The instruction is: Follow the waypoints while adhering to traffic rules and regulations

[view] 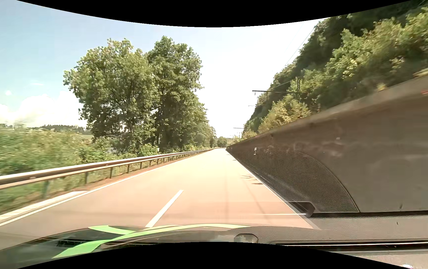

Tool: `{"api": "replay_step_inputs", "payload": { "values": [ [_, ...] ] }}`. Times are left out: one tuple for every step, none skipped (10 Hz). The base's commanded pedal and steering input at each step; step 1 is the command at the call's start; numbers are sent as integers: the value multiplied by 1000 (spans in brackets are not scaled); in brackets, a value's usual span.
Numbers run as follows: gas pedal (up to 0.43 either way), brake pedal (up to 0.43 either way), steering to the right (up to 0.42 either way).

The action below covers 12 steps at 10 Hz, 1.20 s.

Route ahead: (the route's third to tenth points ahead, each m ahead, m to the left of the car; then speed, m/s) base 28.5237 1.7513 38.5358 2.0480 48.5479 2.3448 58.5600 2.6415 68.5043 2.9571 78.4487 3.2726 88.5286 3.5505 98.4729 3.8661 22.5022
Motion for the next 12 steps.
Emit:
{"api": "replay_step_inputs", "payload": {
  "values": [
    [311, 0, -11],
    [311, 0, -11],
    [268, 0, -10],
    [260, 0, -10],
    [260, 0, -9],
    [268, 0, -8],
    [268, 0, -5],
    [280, 0, -3],
    [287, 0, -1],
    [299, 0, -1],
    [299, 0, -1],
    [299, 0, -1]
  ]
}}
